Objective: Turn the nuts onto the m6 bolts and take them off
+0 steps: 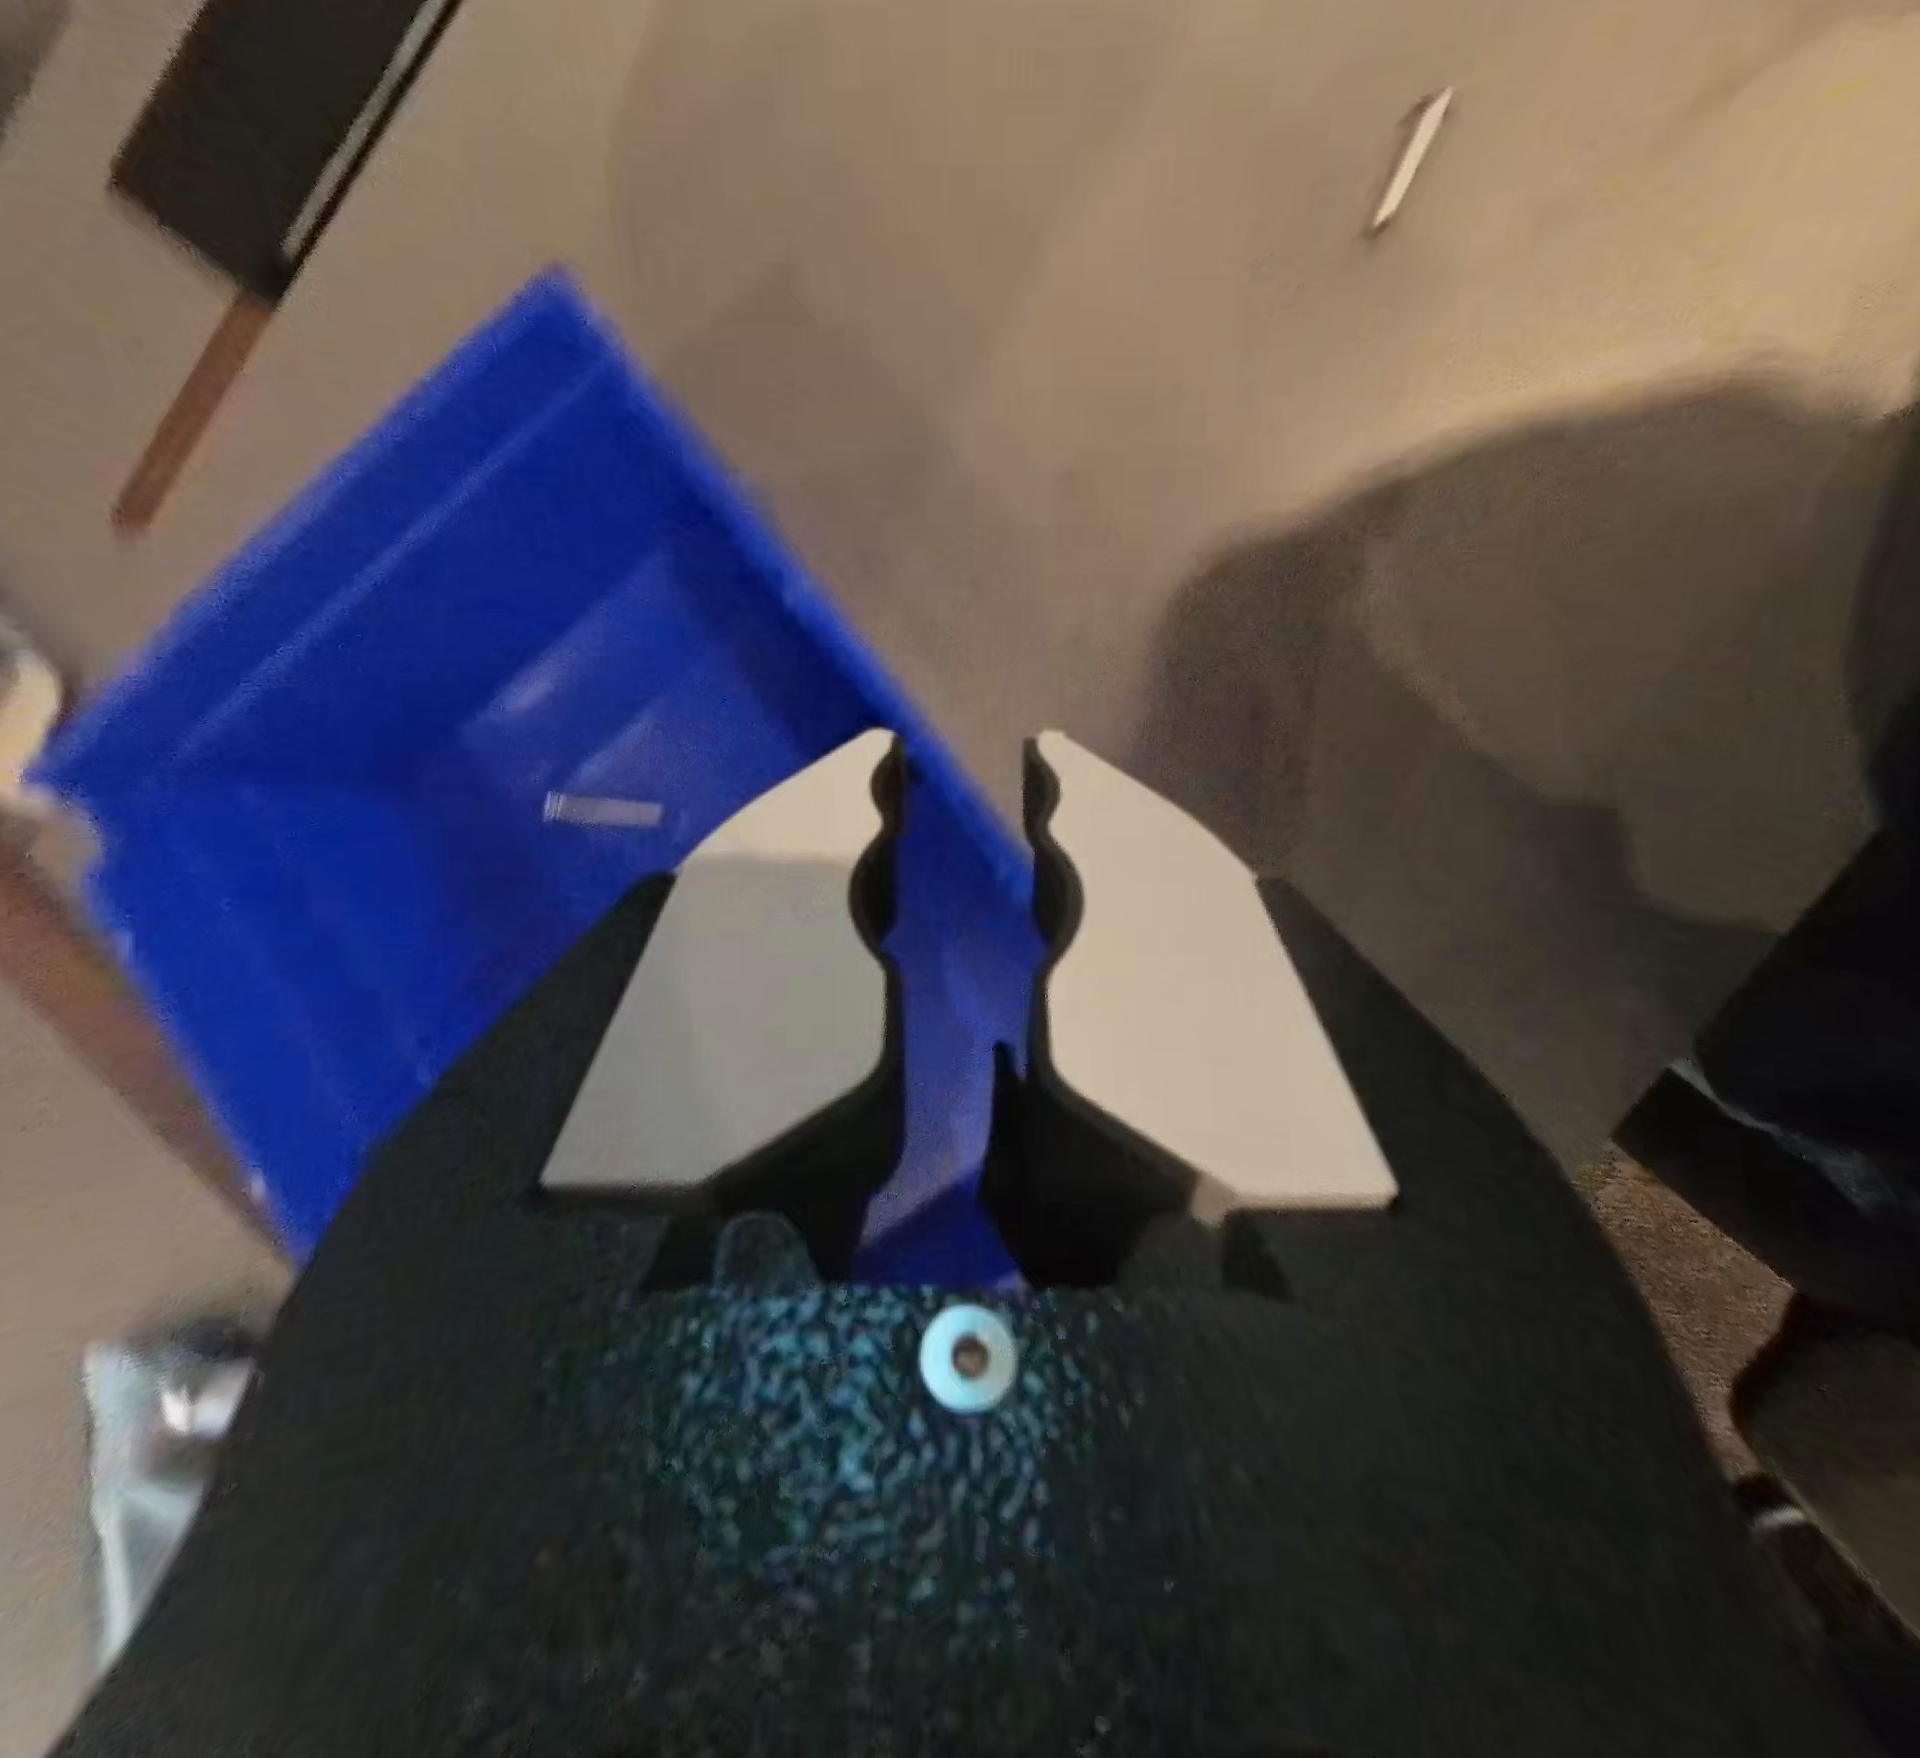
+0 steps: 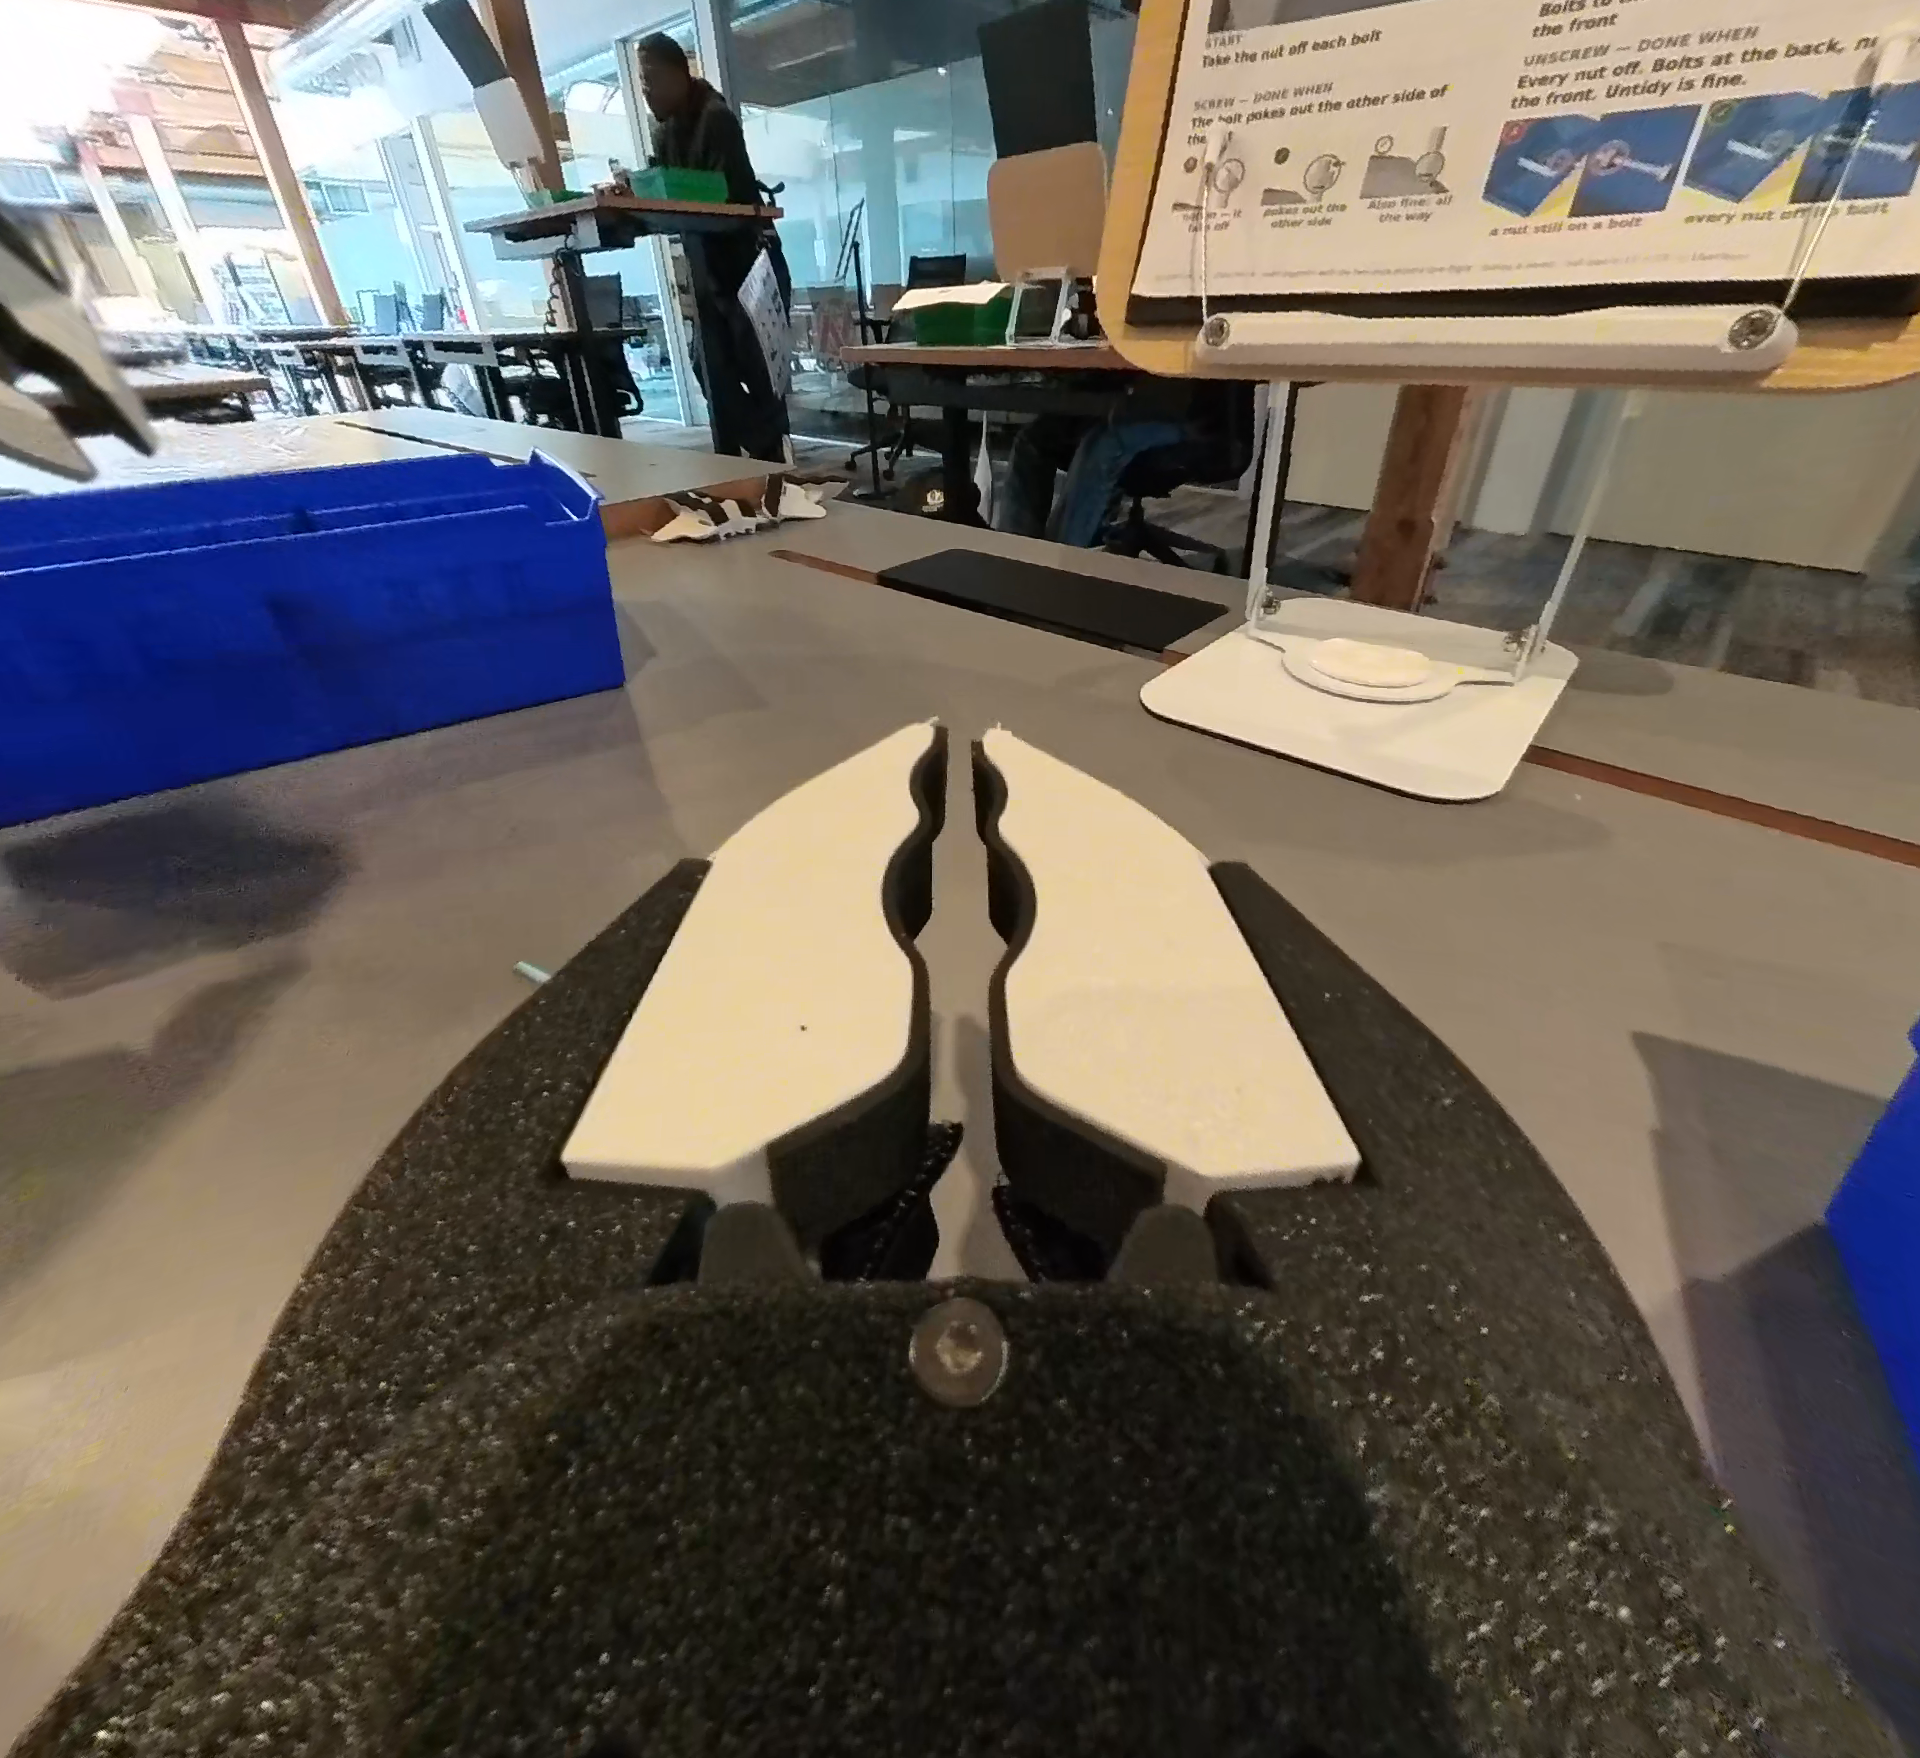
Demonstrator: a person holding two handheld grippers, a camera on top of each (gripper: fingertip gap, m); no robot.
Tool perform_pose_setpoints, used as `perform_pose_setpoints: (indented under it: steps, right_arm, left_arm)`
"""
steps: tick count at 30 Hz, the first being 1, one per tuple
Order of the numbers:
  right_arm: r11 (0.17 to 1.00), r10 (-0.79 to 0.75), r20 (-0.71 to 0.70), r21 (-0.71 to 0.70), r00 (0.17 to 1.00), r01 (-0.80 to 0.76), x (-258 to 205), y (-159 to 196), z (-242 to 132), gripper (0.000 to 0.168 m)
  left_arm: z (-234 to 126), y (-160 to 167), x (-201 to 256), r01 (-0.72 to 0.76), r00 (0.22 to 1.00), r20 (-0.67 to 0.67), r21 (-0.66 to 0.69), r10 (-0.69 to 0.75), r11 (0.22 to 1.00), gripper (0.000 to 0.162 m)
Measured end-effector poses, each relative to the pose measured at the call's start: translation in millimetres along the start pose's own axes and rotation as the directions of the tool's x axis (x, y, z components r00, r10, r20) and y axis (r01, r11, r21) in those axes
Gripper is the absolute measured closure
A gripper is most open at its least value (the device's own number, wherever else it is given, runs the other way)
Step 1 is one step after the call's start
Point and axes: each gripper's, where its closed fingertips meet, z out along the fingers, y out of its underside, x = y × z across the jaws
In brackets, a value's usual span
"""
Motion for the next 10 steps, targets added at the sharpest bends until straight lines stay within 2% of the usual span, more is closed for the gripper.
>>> perform_pose_setpoints:
  steps: [1,6,10]
  right_arm:
    - [1.000,-0.001,-0.004,-0.005,1.000,0.001,1,1,0,0.164]
    - [0.999,-0.003,-0.022,-0.032,1.000,0.002,3,9,3,0.164]
    - [0.999,0.003,-0.028,-0.052,1.000,-0.004,4,15,5,0.165]
  left_arm:
    - [-5,19,-11,0.047,0.999,0.013,-0.015,-0.046,0.999,0.140]
    - [1,99,-44,0.224,0.974,0.021,-0.129,-0.224,0.966,0.126]
    - [23,143,-50,0.259,0.963,-0.003,-0.263,-0.269,0.929,0.120]
